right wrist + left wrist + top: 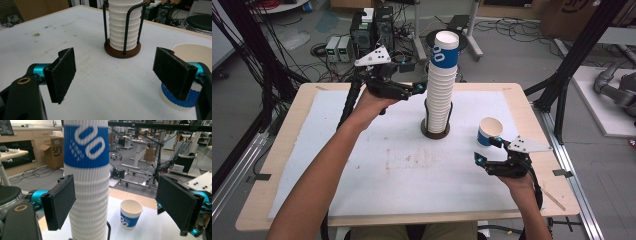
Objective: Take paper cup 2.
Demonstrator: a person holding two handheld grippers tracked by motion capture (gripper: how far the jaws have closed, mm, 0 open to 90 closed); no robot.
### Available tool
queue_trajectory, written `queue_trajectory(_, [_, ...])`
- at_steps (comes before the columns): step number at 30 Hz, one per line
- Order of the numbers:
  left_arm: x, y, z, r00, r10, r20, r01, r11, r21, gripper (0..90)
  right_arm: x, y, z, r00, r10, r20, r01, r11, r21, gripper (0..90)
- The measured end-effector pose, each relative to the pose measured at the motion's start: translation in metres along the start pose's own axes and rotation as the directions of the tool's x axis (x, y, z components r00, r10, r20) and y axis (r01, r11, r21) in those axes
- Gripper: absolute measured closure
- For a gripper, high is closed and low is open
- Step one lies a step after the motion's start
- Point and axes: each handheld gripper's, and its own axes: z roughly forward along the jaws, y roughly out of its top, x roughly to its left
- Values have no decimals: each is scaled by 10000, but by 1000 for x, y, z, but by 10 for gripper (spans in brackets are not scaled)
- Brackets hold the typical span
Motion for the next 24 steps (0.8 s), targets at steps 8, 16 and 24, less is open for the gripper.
queue_trajectory(8, [11,19,21,9996,27,-295,-26,10000,35,161,-1,0,-2,9999,114,-18,-114,9999,-34,189])
queue_trajectory(16, [24,38,41,9979,-68,-649,77,9999,145,160,-4,0,-5,9999,170,-30,-170,9998,-123,189])
queue_trajectory(24, [28,45,62,9968,-171,-781,204,9990,410,161,-4,0,-6,9997,205,-121,-208,9996,-202,189])
